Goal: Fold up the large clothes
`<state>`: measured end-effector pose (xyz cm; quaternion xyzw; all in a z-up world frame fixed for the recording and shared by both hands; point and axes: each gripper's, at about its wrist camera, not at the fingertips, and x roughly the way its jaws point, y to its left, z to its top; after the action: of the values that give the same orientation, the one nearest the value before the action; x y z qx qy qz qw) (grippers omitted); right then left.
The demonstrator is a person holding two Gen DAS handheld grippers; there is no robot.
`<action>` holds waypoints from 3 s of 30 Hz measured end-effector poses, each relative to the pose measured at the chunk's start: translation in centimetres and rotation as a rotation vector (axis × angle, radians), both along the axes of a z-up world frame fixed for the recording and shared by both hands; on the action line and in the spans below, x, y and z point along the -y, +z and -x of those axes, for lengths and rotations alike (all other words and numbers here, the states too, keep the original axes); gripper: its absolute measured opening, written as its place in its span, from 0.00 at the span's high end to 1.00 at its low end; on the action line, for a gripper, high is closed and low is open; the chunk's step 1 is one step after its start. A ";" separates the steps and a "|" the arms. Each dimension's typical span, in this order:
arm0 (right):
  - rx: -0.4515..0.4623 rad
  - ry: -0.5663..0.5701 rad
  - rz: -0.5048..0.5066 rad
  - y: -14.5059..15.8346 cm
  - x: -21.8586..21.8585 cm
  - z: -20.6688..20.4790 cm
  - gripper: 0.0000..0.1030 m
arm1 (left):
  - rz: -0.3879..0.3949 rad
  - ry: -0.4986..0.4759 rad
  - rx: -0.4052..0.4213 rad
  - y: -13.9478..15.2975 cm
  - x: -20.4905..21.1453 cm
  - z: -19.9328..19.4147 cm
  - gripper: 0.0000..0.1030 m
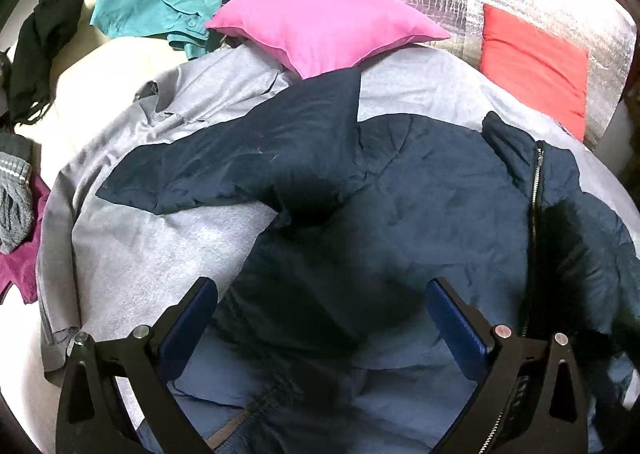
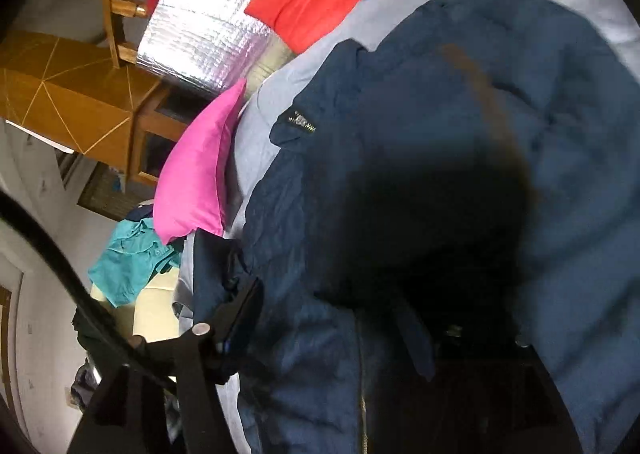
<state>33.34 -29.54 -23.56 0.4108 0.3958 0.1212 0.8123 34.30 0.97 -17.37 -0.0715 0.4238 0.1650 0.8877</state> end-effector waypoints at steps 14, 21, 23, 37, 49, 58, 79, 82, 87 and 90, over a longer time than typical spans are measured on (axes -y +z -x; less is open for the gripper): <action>0.010 -0.279 0.019 1.5 12.6 9.0 0.32 | 0.040 -0.215 0.021 0.3 5.3 0.6 0.00; -0.028 -0.369 -0.078 -2.0 18.4 7.1 0.32 | 0.009 -0.275 -0.014 -0.6 8.4 -0.1 0.00; -0.078 -0.369 -0.070 -2.1 18.8 5.6 0.32 | -0.004 -0.284 -0.030 -1.1 9.0 -0.4 0.00; -0.082 -0.274 -0.043 -2.4 19.4 0.3 0.50 | -0.071 -0.322 0.026 -1.5 11.2 -0.1 0.00; -0.177 -0.247 0.014 -3.3 18.3 -0.7 0.65 | -0.155 -0.445 0.045 -2.2 16.9 -0.9 0.00; -0.186 -0.259 0.028 -3.4 18.0 -1.0 0.65 | -0.280 -0.486 0.186 -0.3 18.2 0.0 0.02; -0.197 -0.282 0.018 -3.3 17.8 -0.6 0.65 | -0.365 -0.505 0.240 -0.6 19.0 -0.7 0.41; -0.197 -0.283 0.021 -3.2 17.8 -0.6 0.65 | -0.296 -0.532 0.201 -0.9 18.7 -1.1 0.68; -0.197 -0.283 0.021 -3.2 17.8 -0.6 0.65 | -0.202 -0.536 0.178 -0.9 18.0 -1.5 0.86; -0.201 -0.284 0.022 -3.1 17.8 -0.6 0.65 | -0.104 -0.525 0.175 -0.4 16.8 -1.7 0.88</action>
<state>33.90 -47.35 -26.69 0.4636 0.4145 -0.0409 0.7821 36.00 -15.88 -17.79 0.0725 0.3403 -0.0559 0.9358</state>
